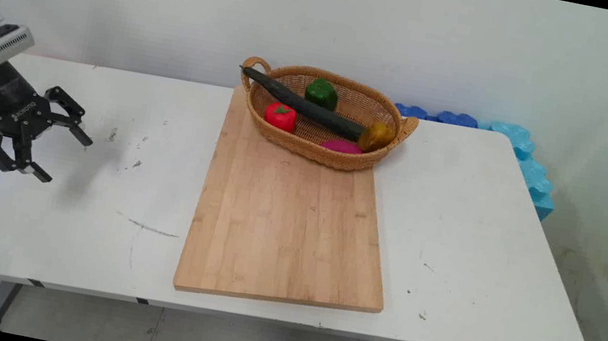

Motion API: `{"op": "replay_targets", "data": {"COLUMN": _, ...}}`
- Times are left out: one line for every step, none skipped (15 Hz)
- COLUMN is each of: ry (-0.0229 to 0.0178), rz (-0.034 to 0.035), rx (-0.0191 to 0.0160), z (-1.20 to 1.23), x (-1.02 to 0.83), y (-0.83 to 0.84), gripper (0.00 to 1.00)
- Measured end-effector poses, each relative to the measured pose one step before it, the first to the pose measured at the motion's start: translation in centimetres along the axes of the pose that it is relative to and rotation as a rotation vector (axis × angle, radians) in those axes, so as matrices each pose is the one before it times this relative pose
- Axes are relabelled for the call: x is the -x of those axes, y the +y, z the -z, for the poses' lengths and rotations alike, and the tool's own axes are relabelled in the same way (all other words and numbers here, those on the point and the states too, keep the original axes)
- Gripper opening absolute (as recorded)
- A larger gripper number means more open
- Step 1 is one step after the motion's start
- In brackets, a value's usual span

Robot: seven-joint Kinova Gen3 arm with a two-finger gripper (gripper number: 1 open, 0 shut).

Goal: Pick up the cucumber from the vegetable basket

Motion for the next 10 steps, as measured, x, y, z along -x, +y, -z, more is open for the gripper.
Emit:
{"op": "replay_targets", "data": {"ry": -0.0017, "rz": 0.00211, "rx": -0.00125, "z": -0.038, "x": -0.088, "y": -0.032, "gripper": 1.0}}
{"op": "replay_targets", "data": {"ry": -0.00351, "rz": 0.00507, "rx": -0.00244, "z": -0.062, "x": -0.177, "y": -0.078, "gripper": 1.0}}
{"op": "replay_targets", "data": {"ry": -0.00303, "rz": 0.00395, "rx": -0.00219, "z": -0.06, "x": -0.173, "y": -0.093, "gripper": 1.0}}
{"op": "replay_targets", "data": {"ry": -0.00459, "rz": 0.00518, "rx": -0.00283, "z": -0.089, "x": -0.296, "y": -0.159, "gripper": 1.0}}
{"op": "replay_targets", "data": {"ry": -0.0044, "rz": 0.00788, "rx": -0.00671, "z": -0.135, "x": -0.401, "y": -0.265, "gripper": 1.0}}
{"op": "replay_targets", "data": {"ry": -0.00349, "rz": 0.00648, "rx": -0.00751, "z": -0.14, "x": -0.456, "y": -0.32, "gripper": 1.0}}
{"op": "replay_targets", "data": {"ry": -0.00277, "rz": 0.0079, "rx": -0.01237, "z": -0.2, "x": -0.674, "y": -0.484, "gripper": 1.0}}
{"op": "replay_targets", "data": {"ry": -0.00298, "rz": 0.00772, "rx": -0.01395, "z": -0.257, "x": -0.787, "y": -0.574, "gripper": 1.0}}
{"op": "replay_targets", "data": {"ry": -0.00237, "rz": 0.00589, "rx": -0.01345, "z": -0.279, "x": -0.819, "y": -0.618, "gripper": 1.0}}
{"op": "replay_targets", "data": {"ry": -0.00207, "rz": 0.00532, "rx": -0.01317, "z": -0.228, "x": -0.7, "y": -0.484, "gripper": 1.0}}
